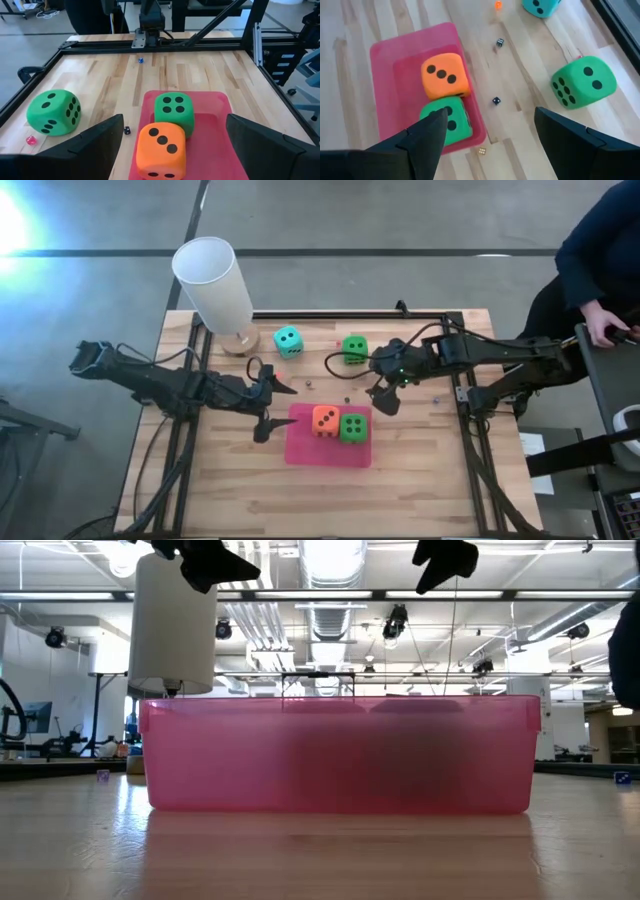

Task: Pick & Place Dice
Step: Put the large green dice into the pink bin

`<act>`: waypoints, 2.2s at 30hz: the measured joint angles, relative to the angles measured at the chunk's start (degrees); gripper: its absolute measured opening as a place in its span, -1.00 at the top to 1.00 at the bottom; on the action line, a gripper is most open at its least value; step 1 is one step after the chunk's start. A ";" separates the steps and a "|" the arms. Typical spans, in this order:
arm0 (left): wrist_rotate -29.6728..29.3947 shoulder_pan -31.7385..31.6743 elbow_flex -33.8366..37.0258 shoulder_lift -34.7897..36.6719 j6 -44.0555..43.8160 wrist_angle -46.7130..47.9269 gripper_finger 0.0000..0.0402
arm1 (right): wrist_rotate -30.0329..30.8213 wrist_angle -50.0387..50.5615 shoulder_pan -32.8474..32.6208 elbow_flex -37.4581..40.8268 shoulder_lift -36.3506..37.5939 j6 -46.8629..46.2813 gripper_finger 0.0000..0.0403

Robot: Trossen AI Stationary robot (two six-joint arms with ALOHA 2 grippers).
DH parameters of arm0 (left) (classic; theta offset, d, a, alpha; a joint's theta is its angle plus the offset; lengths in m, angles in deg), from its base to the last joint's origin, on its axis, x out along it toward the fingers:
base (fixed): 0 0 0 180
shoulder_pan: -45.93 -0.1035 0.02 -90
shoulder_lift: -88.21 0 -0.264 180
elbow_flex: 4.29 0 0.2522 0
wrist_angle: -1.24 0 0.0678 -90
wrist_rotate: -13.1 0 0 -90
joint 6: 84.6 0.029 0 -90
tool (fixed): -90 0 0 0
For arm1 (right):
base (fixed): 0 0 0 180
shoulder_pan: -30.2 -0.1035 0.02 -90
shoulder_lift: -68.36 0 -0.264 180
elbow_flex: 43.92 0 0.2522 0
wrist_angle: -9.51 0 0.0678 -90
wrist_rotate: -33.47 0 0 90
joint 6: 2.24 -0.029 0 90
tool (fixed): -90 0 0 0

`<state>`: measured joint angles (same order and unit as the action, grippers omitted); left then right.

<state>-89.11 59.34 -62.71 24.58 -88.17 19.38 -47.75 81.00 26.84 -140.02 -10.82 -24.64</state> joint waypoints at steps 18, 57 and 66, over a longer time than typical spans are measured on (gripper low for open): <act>-1.68 -1.06 0.00 0.00 -9.81 0.13 -0.75 | -16.04 0.06 15.11 1.09 -2.64 20.28 -0.45; -17.34 -17.25 0.00 0.00 -15.95 -0.06 -0.75 | -25.34 -8.00 34.70 3.13 -14.64 39.69 -0.47; -17.38 -17.25 0.00 0.00 -15.96 0.18 -0.74 | -25.32 -9.10 34.64 3.13 -14.64 42.95 -0.53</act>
<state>-106.48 42.09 -62.71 24.58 -104.13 19.56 -73.07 71.89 61.49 -136.90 -25.46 18.31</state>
